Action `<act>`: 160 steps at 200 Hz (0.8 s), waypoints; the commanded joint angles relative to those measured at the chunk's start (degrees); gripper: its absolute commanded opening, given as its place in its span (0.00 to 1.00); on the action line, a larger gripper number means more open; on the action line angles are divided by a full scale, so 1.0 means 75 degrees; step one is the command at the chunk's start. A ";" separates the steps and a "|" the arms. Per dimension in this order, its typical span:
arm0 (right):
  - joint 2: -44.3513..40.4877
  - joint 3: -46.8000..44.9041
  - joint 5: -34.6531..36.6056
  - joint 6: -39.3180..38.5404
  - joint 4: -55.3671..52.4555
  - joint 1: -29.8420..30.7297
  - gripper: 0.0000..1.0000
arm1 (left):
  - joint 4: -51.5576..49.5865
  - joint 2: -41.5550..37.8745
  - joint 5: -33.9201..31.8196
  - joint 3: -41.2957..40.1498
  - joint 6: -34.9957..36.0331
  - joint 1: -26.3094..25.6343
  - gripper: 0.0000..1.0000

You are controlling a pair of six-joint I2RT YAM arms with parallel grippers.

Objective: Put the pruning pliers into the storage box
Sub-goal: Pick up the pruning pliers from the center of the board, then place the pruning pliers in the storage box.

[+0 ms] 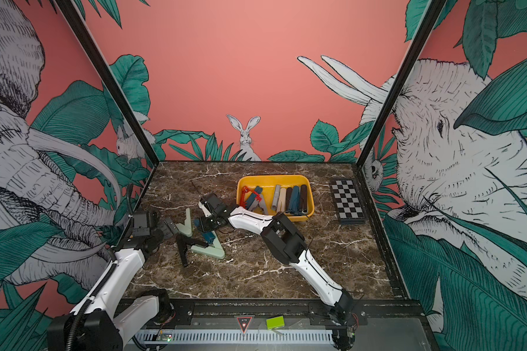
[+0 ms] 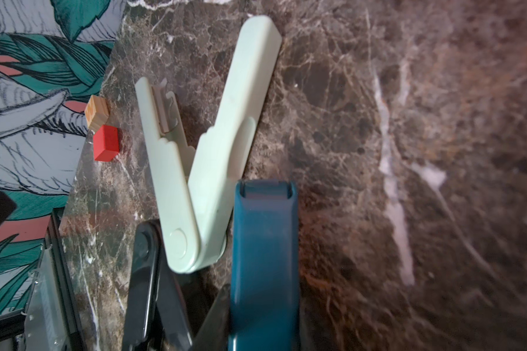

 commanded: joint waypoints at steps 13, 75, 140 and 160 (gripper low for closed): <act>-0.1250 -0.0286 0.0347 0.0010 0.0375 -0.0094 0.16 | -0.0009 -0.0196 0.0038 -0.0249 -0.0143 0.0033 0.99; -0.2534 -0.1024 0.0889 -0.0306 0.0296 -0.0423 0.16 | 0.0012 -0.0204 0.0189 -0.0230 -0.0144 0.0025 0.99; -0.3949 -0.1984 0.2812 -0.0888 -0.0490 -0.1212 0.17 | -0.0023 -0.0505 -0.0223 -0.0450 -0.0266 -0.0407 0.99; -0.4274 -0.2309 0.3240 -0.0897 -0.0591 -0.1507 0.17 | 0.0052 -0.0366 -0.0234 -0.0420 -0.0303 -0.0515 0.99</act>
